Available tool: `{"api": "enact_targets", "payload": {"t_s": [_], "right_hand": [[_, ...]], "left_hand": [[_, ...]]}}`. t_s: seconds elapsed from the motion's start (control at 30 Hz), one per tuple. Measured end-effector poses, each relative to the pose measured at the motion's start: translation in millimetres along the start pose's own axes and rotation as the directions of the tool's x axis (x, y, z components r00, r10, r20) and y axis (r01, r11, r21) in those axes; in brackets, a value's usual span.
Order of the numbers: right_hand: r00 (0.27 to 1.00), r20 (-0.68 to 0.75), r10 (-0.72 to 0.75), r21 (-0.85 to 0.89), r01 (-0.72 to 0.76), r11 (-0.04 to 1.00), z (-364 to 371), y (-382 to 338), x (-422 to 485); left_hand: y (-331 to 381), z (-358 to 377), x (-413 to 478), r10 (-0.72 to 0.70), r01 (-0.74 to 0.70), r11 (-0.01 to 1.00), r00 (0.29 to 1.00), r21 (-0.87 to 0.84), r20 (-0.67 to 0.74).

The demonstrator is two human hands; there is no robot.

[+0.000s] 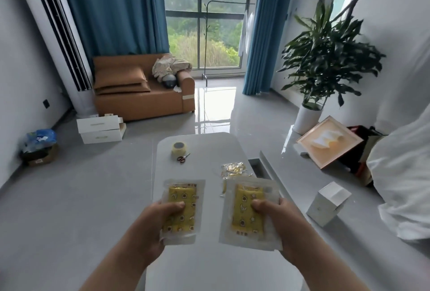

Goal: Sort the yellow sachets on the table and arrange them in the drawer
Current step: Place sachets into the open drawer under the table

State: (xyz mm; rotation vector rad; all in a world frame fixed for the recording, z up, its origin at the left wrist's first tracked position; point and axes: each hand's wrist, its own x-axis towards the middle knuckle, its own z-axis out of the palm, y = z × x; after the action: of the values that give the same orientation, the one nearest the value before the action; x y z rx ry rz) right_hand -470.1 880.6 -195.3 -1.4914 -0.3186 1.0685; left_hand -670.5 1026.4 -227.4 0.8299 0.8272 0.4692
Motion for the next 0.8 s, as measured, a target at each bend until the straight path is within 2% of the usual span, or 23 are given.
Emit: {"api": "enact_targets", "payload": {"t_s": [0.2, 0.43, 0.67, 0.8], "right_hand": [[0.989, -0.113, -0.095, 0.069, 0.103, 0.992, -117, 11, -88], [0.964, -0.241, -0.117, 0.187, 0.165, 0.968, -231, 25, -182], [0.928, -0.345, -0.143, 0.236, 0.233, 0.943, -297, 19, -213], [0.908, -0.396, -0.135, 0.226, 0.238, 0.945, -329, 7, -204]], "left_hand": [[-51, 97, -45, 0.083, -0.088, 0.996, 0.989, 0.032, 0.119], [-111, 191, -81, 0.012, -0.027, 0.998, 0.969, 0.060, 0.246], [-126, 270, -83, -0.031, -0.008, 0.993, 0.943, 0.118, 0.331], [-131, 303, -66, -0.044, 0.015, 0.995, 0.951, 0.097, 0.307]]}}
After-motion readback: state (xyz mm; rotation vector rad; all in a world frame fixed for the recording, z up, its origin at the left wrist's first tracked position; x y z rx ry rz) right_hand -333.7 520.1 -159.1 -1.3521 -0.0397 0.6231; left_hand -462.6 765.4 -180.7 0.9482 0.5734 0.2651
